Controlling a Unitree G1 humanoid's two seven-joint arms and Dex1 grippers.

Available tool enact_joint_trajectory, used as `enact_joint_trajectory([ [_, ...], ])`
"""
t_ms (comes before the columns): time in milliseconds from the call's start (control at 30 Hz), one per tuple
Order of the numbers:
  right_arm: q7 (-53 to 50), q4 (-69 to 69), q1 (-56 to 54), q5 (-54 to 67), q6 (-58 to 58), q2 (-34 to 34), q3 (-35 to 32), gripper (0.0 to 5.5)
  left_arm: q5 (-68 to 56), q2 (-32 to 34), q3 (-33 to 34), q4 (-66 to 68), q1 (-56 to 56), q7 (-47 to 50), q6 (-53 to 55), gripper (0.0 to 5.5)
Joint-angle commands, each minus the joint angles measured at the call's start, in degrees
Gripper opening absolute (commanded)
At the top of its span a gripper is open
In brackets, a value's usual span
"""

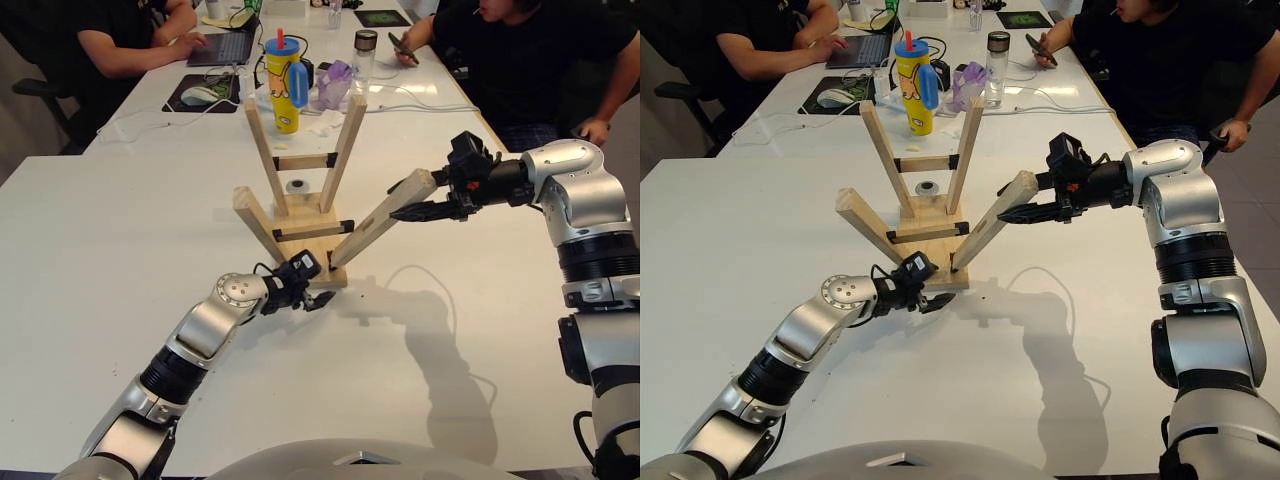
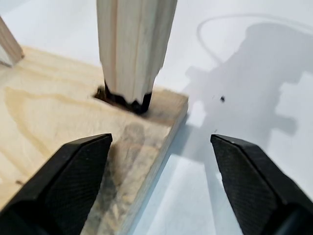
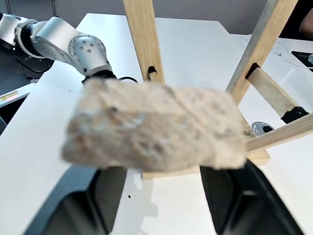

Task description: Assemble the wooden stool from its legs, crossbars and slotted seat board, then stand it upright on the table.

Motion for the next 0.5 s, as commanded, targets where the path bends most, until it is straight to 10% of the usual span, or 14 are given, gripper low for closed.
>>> enact_joint_trajectory([
  [33,1.61,-6.10,6.16,-0.55,6.04,-1.05,3.92,2.04,1.73,1.20,-1.24,0.67,0.26,-1.02,3.04,3.75],
  [500,-3.55,-15.91,10.39,4.55,13.48,-4.09,-2.44,2.04,2.45,5.45,-4.09,-0.56,4.96,-5.85,5.63,3.75],
])
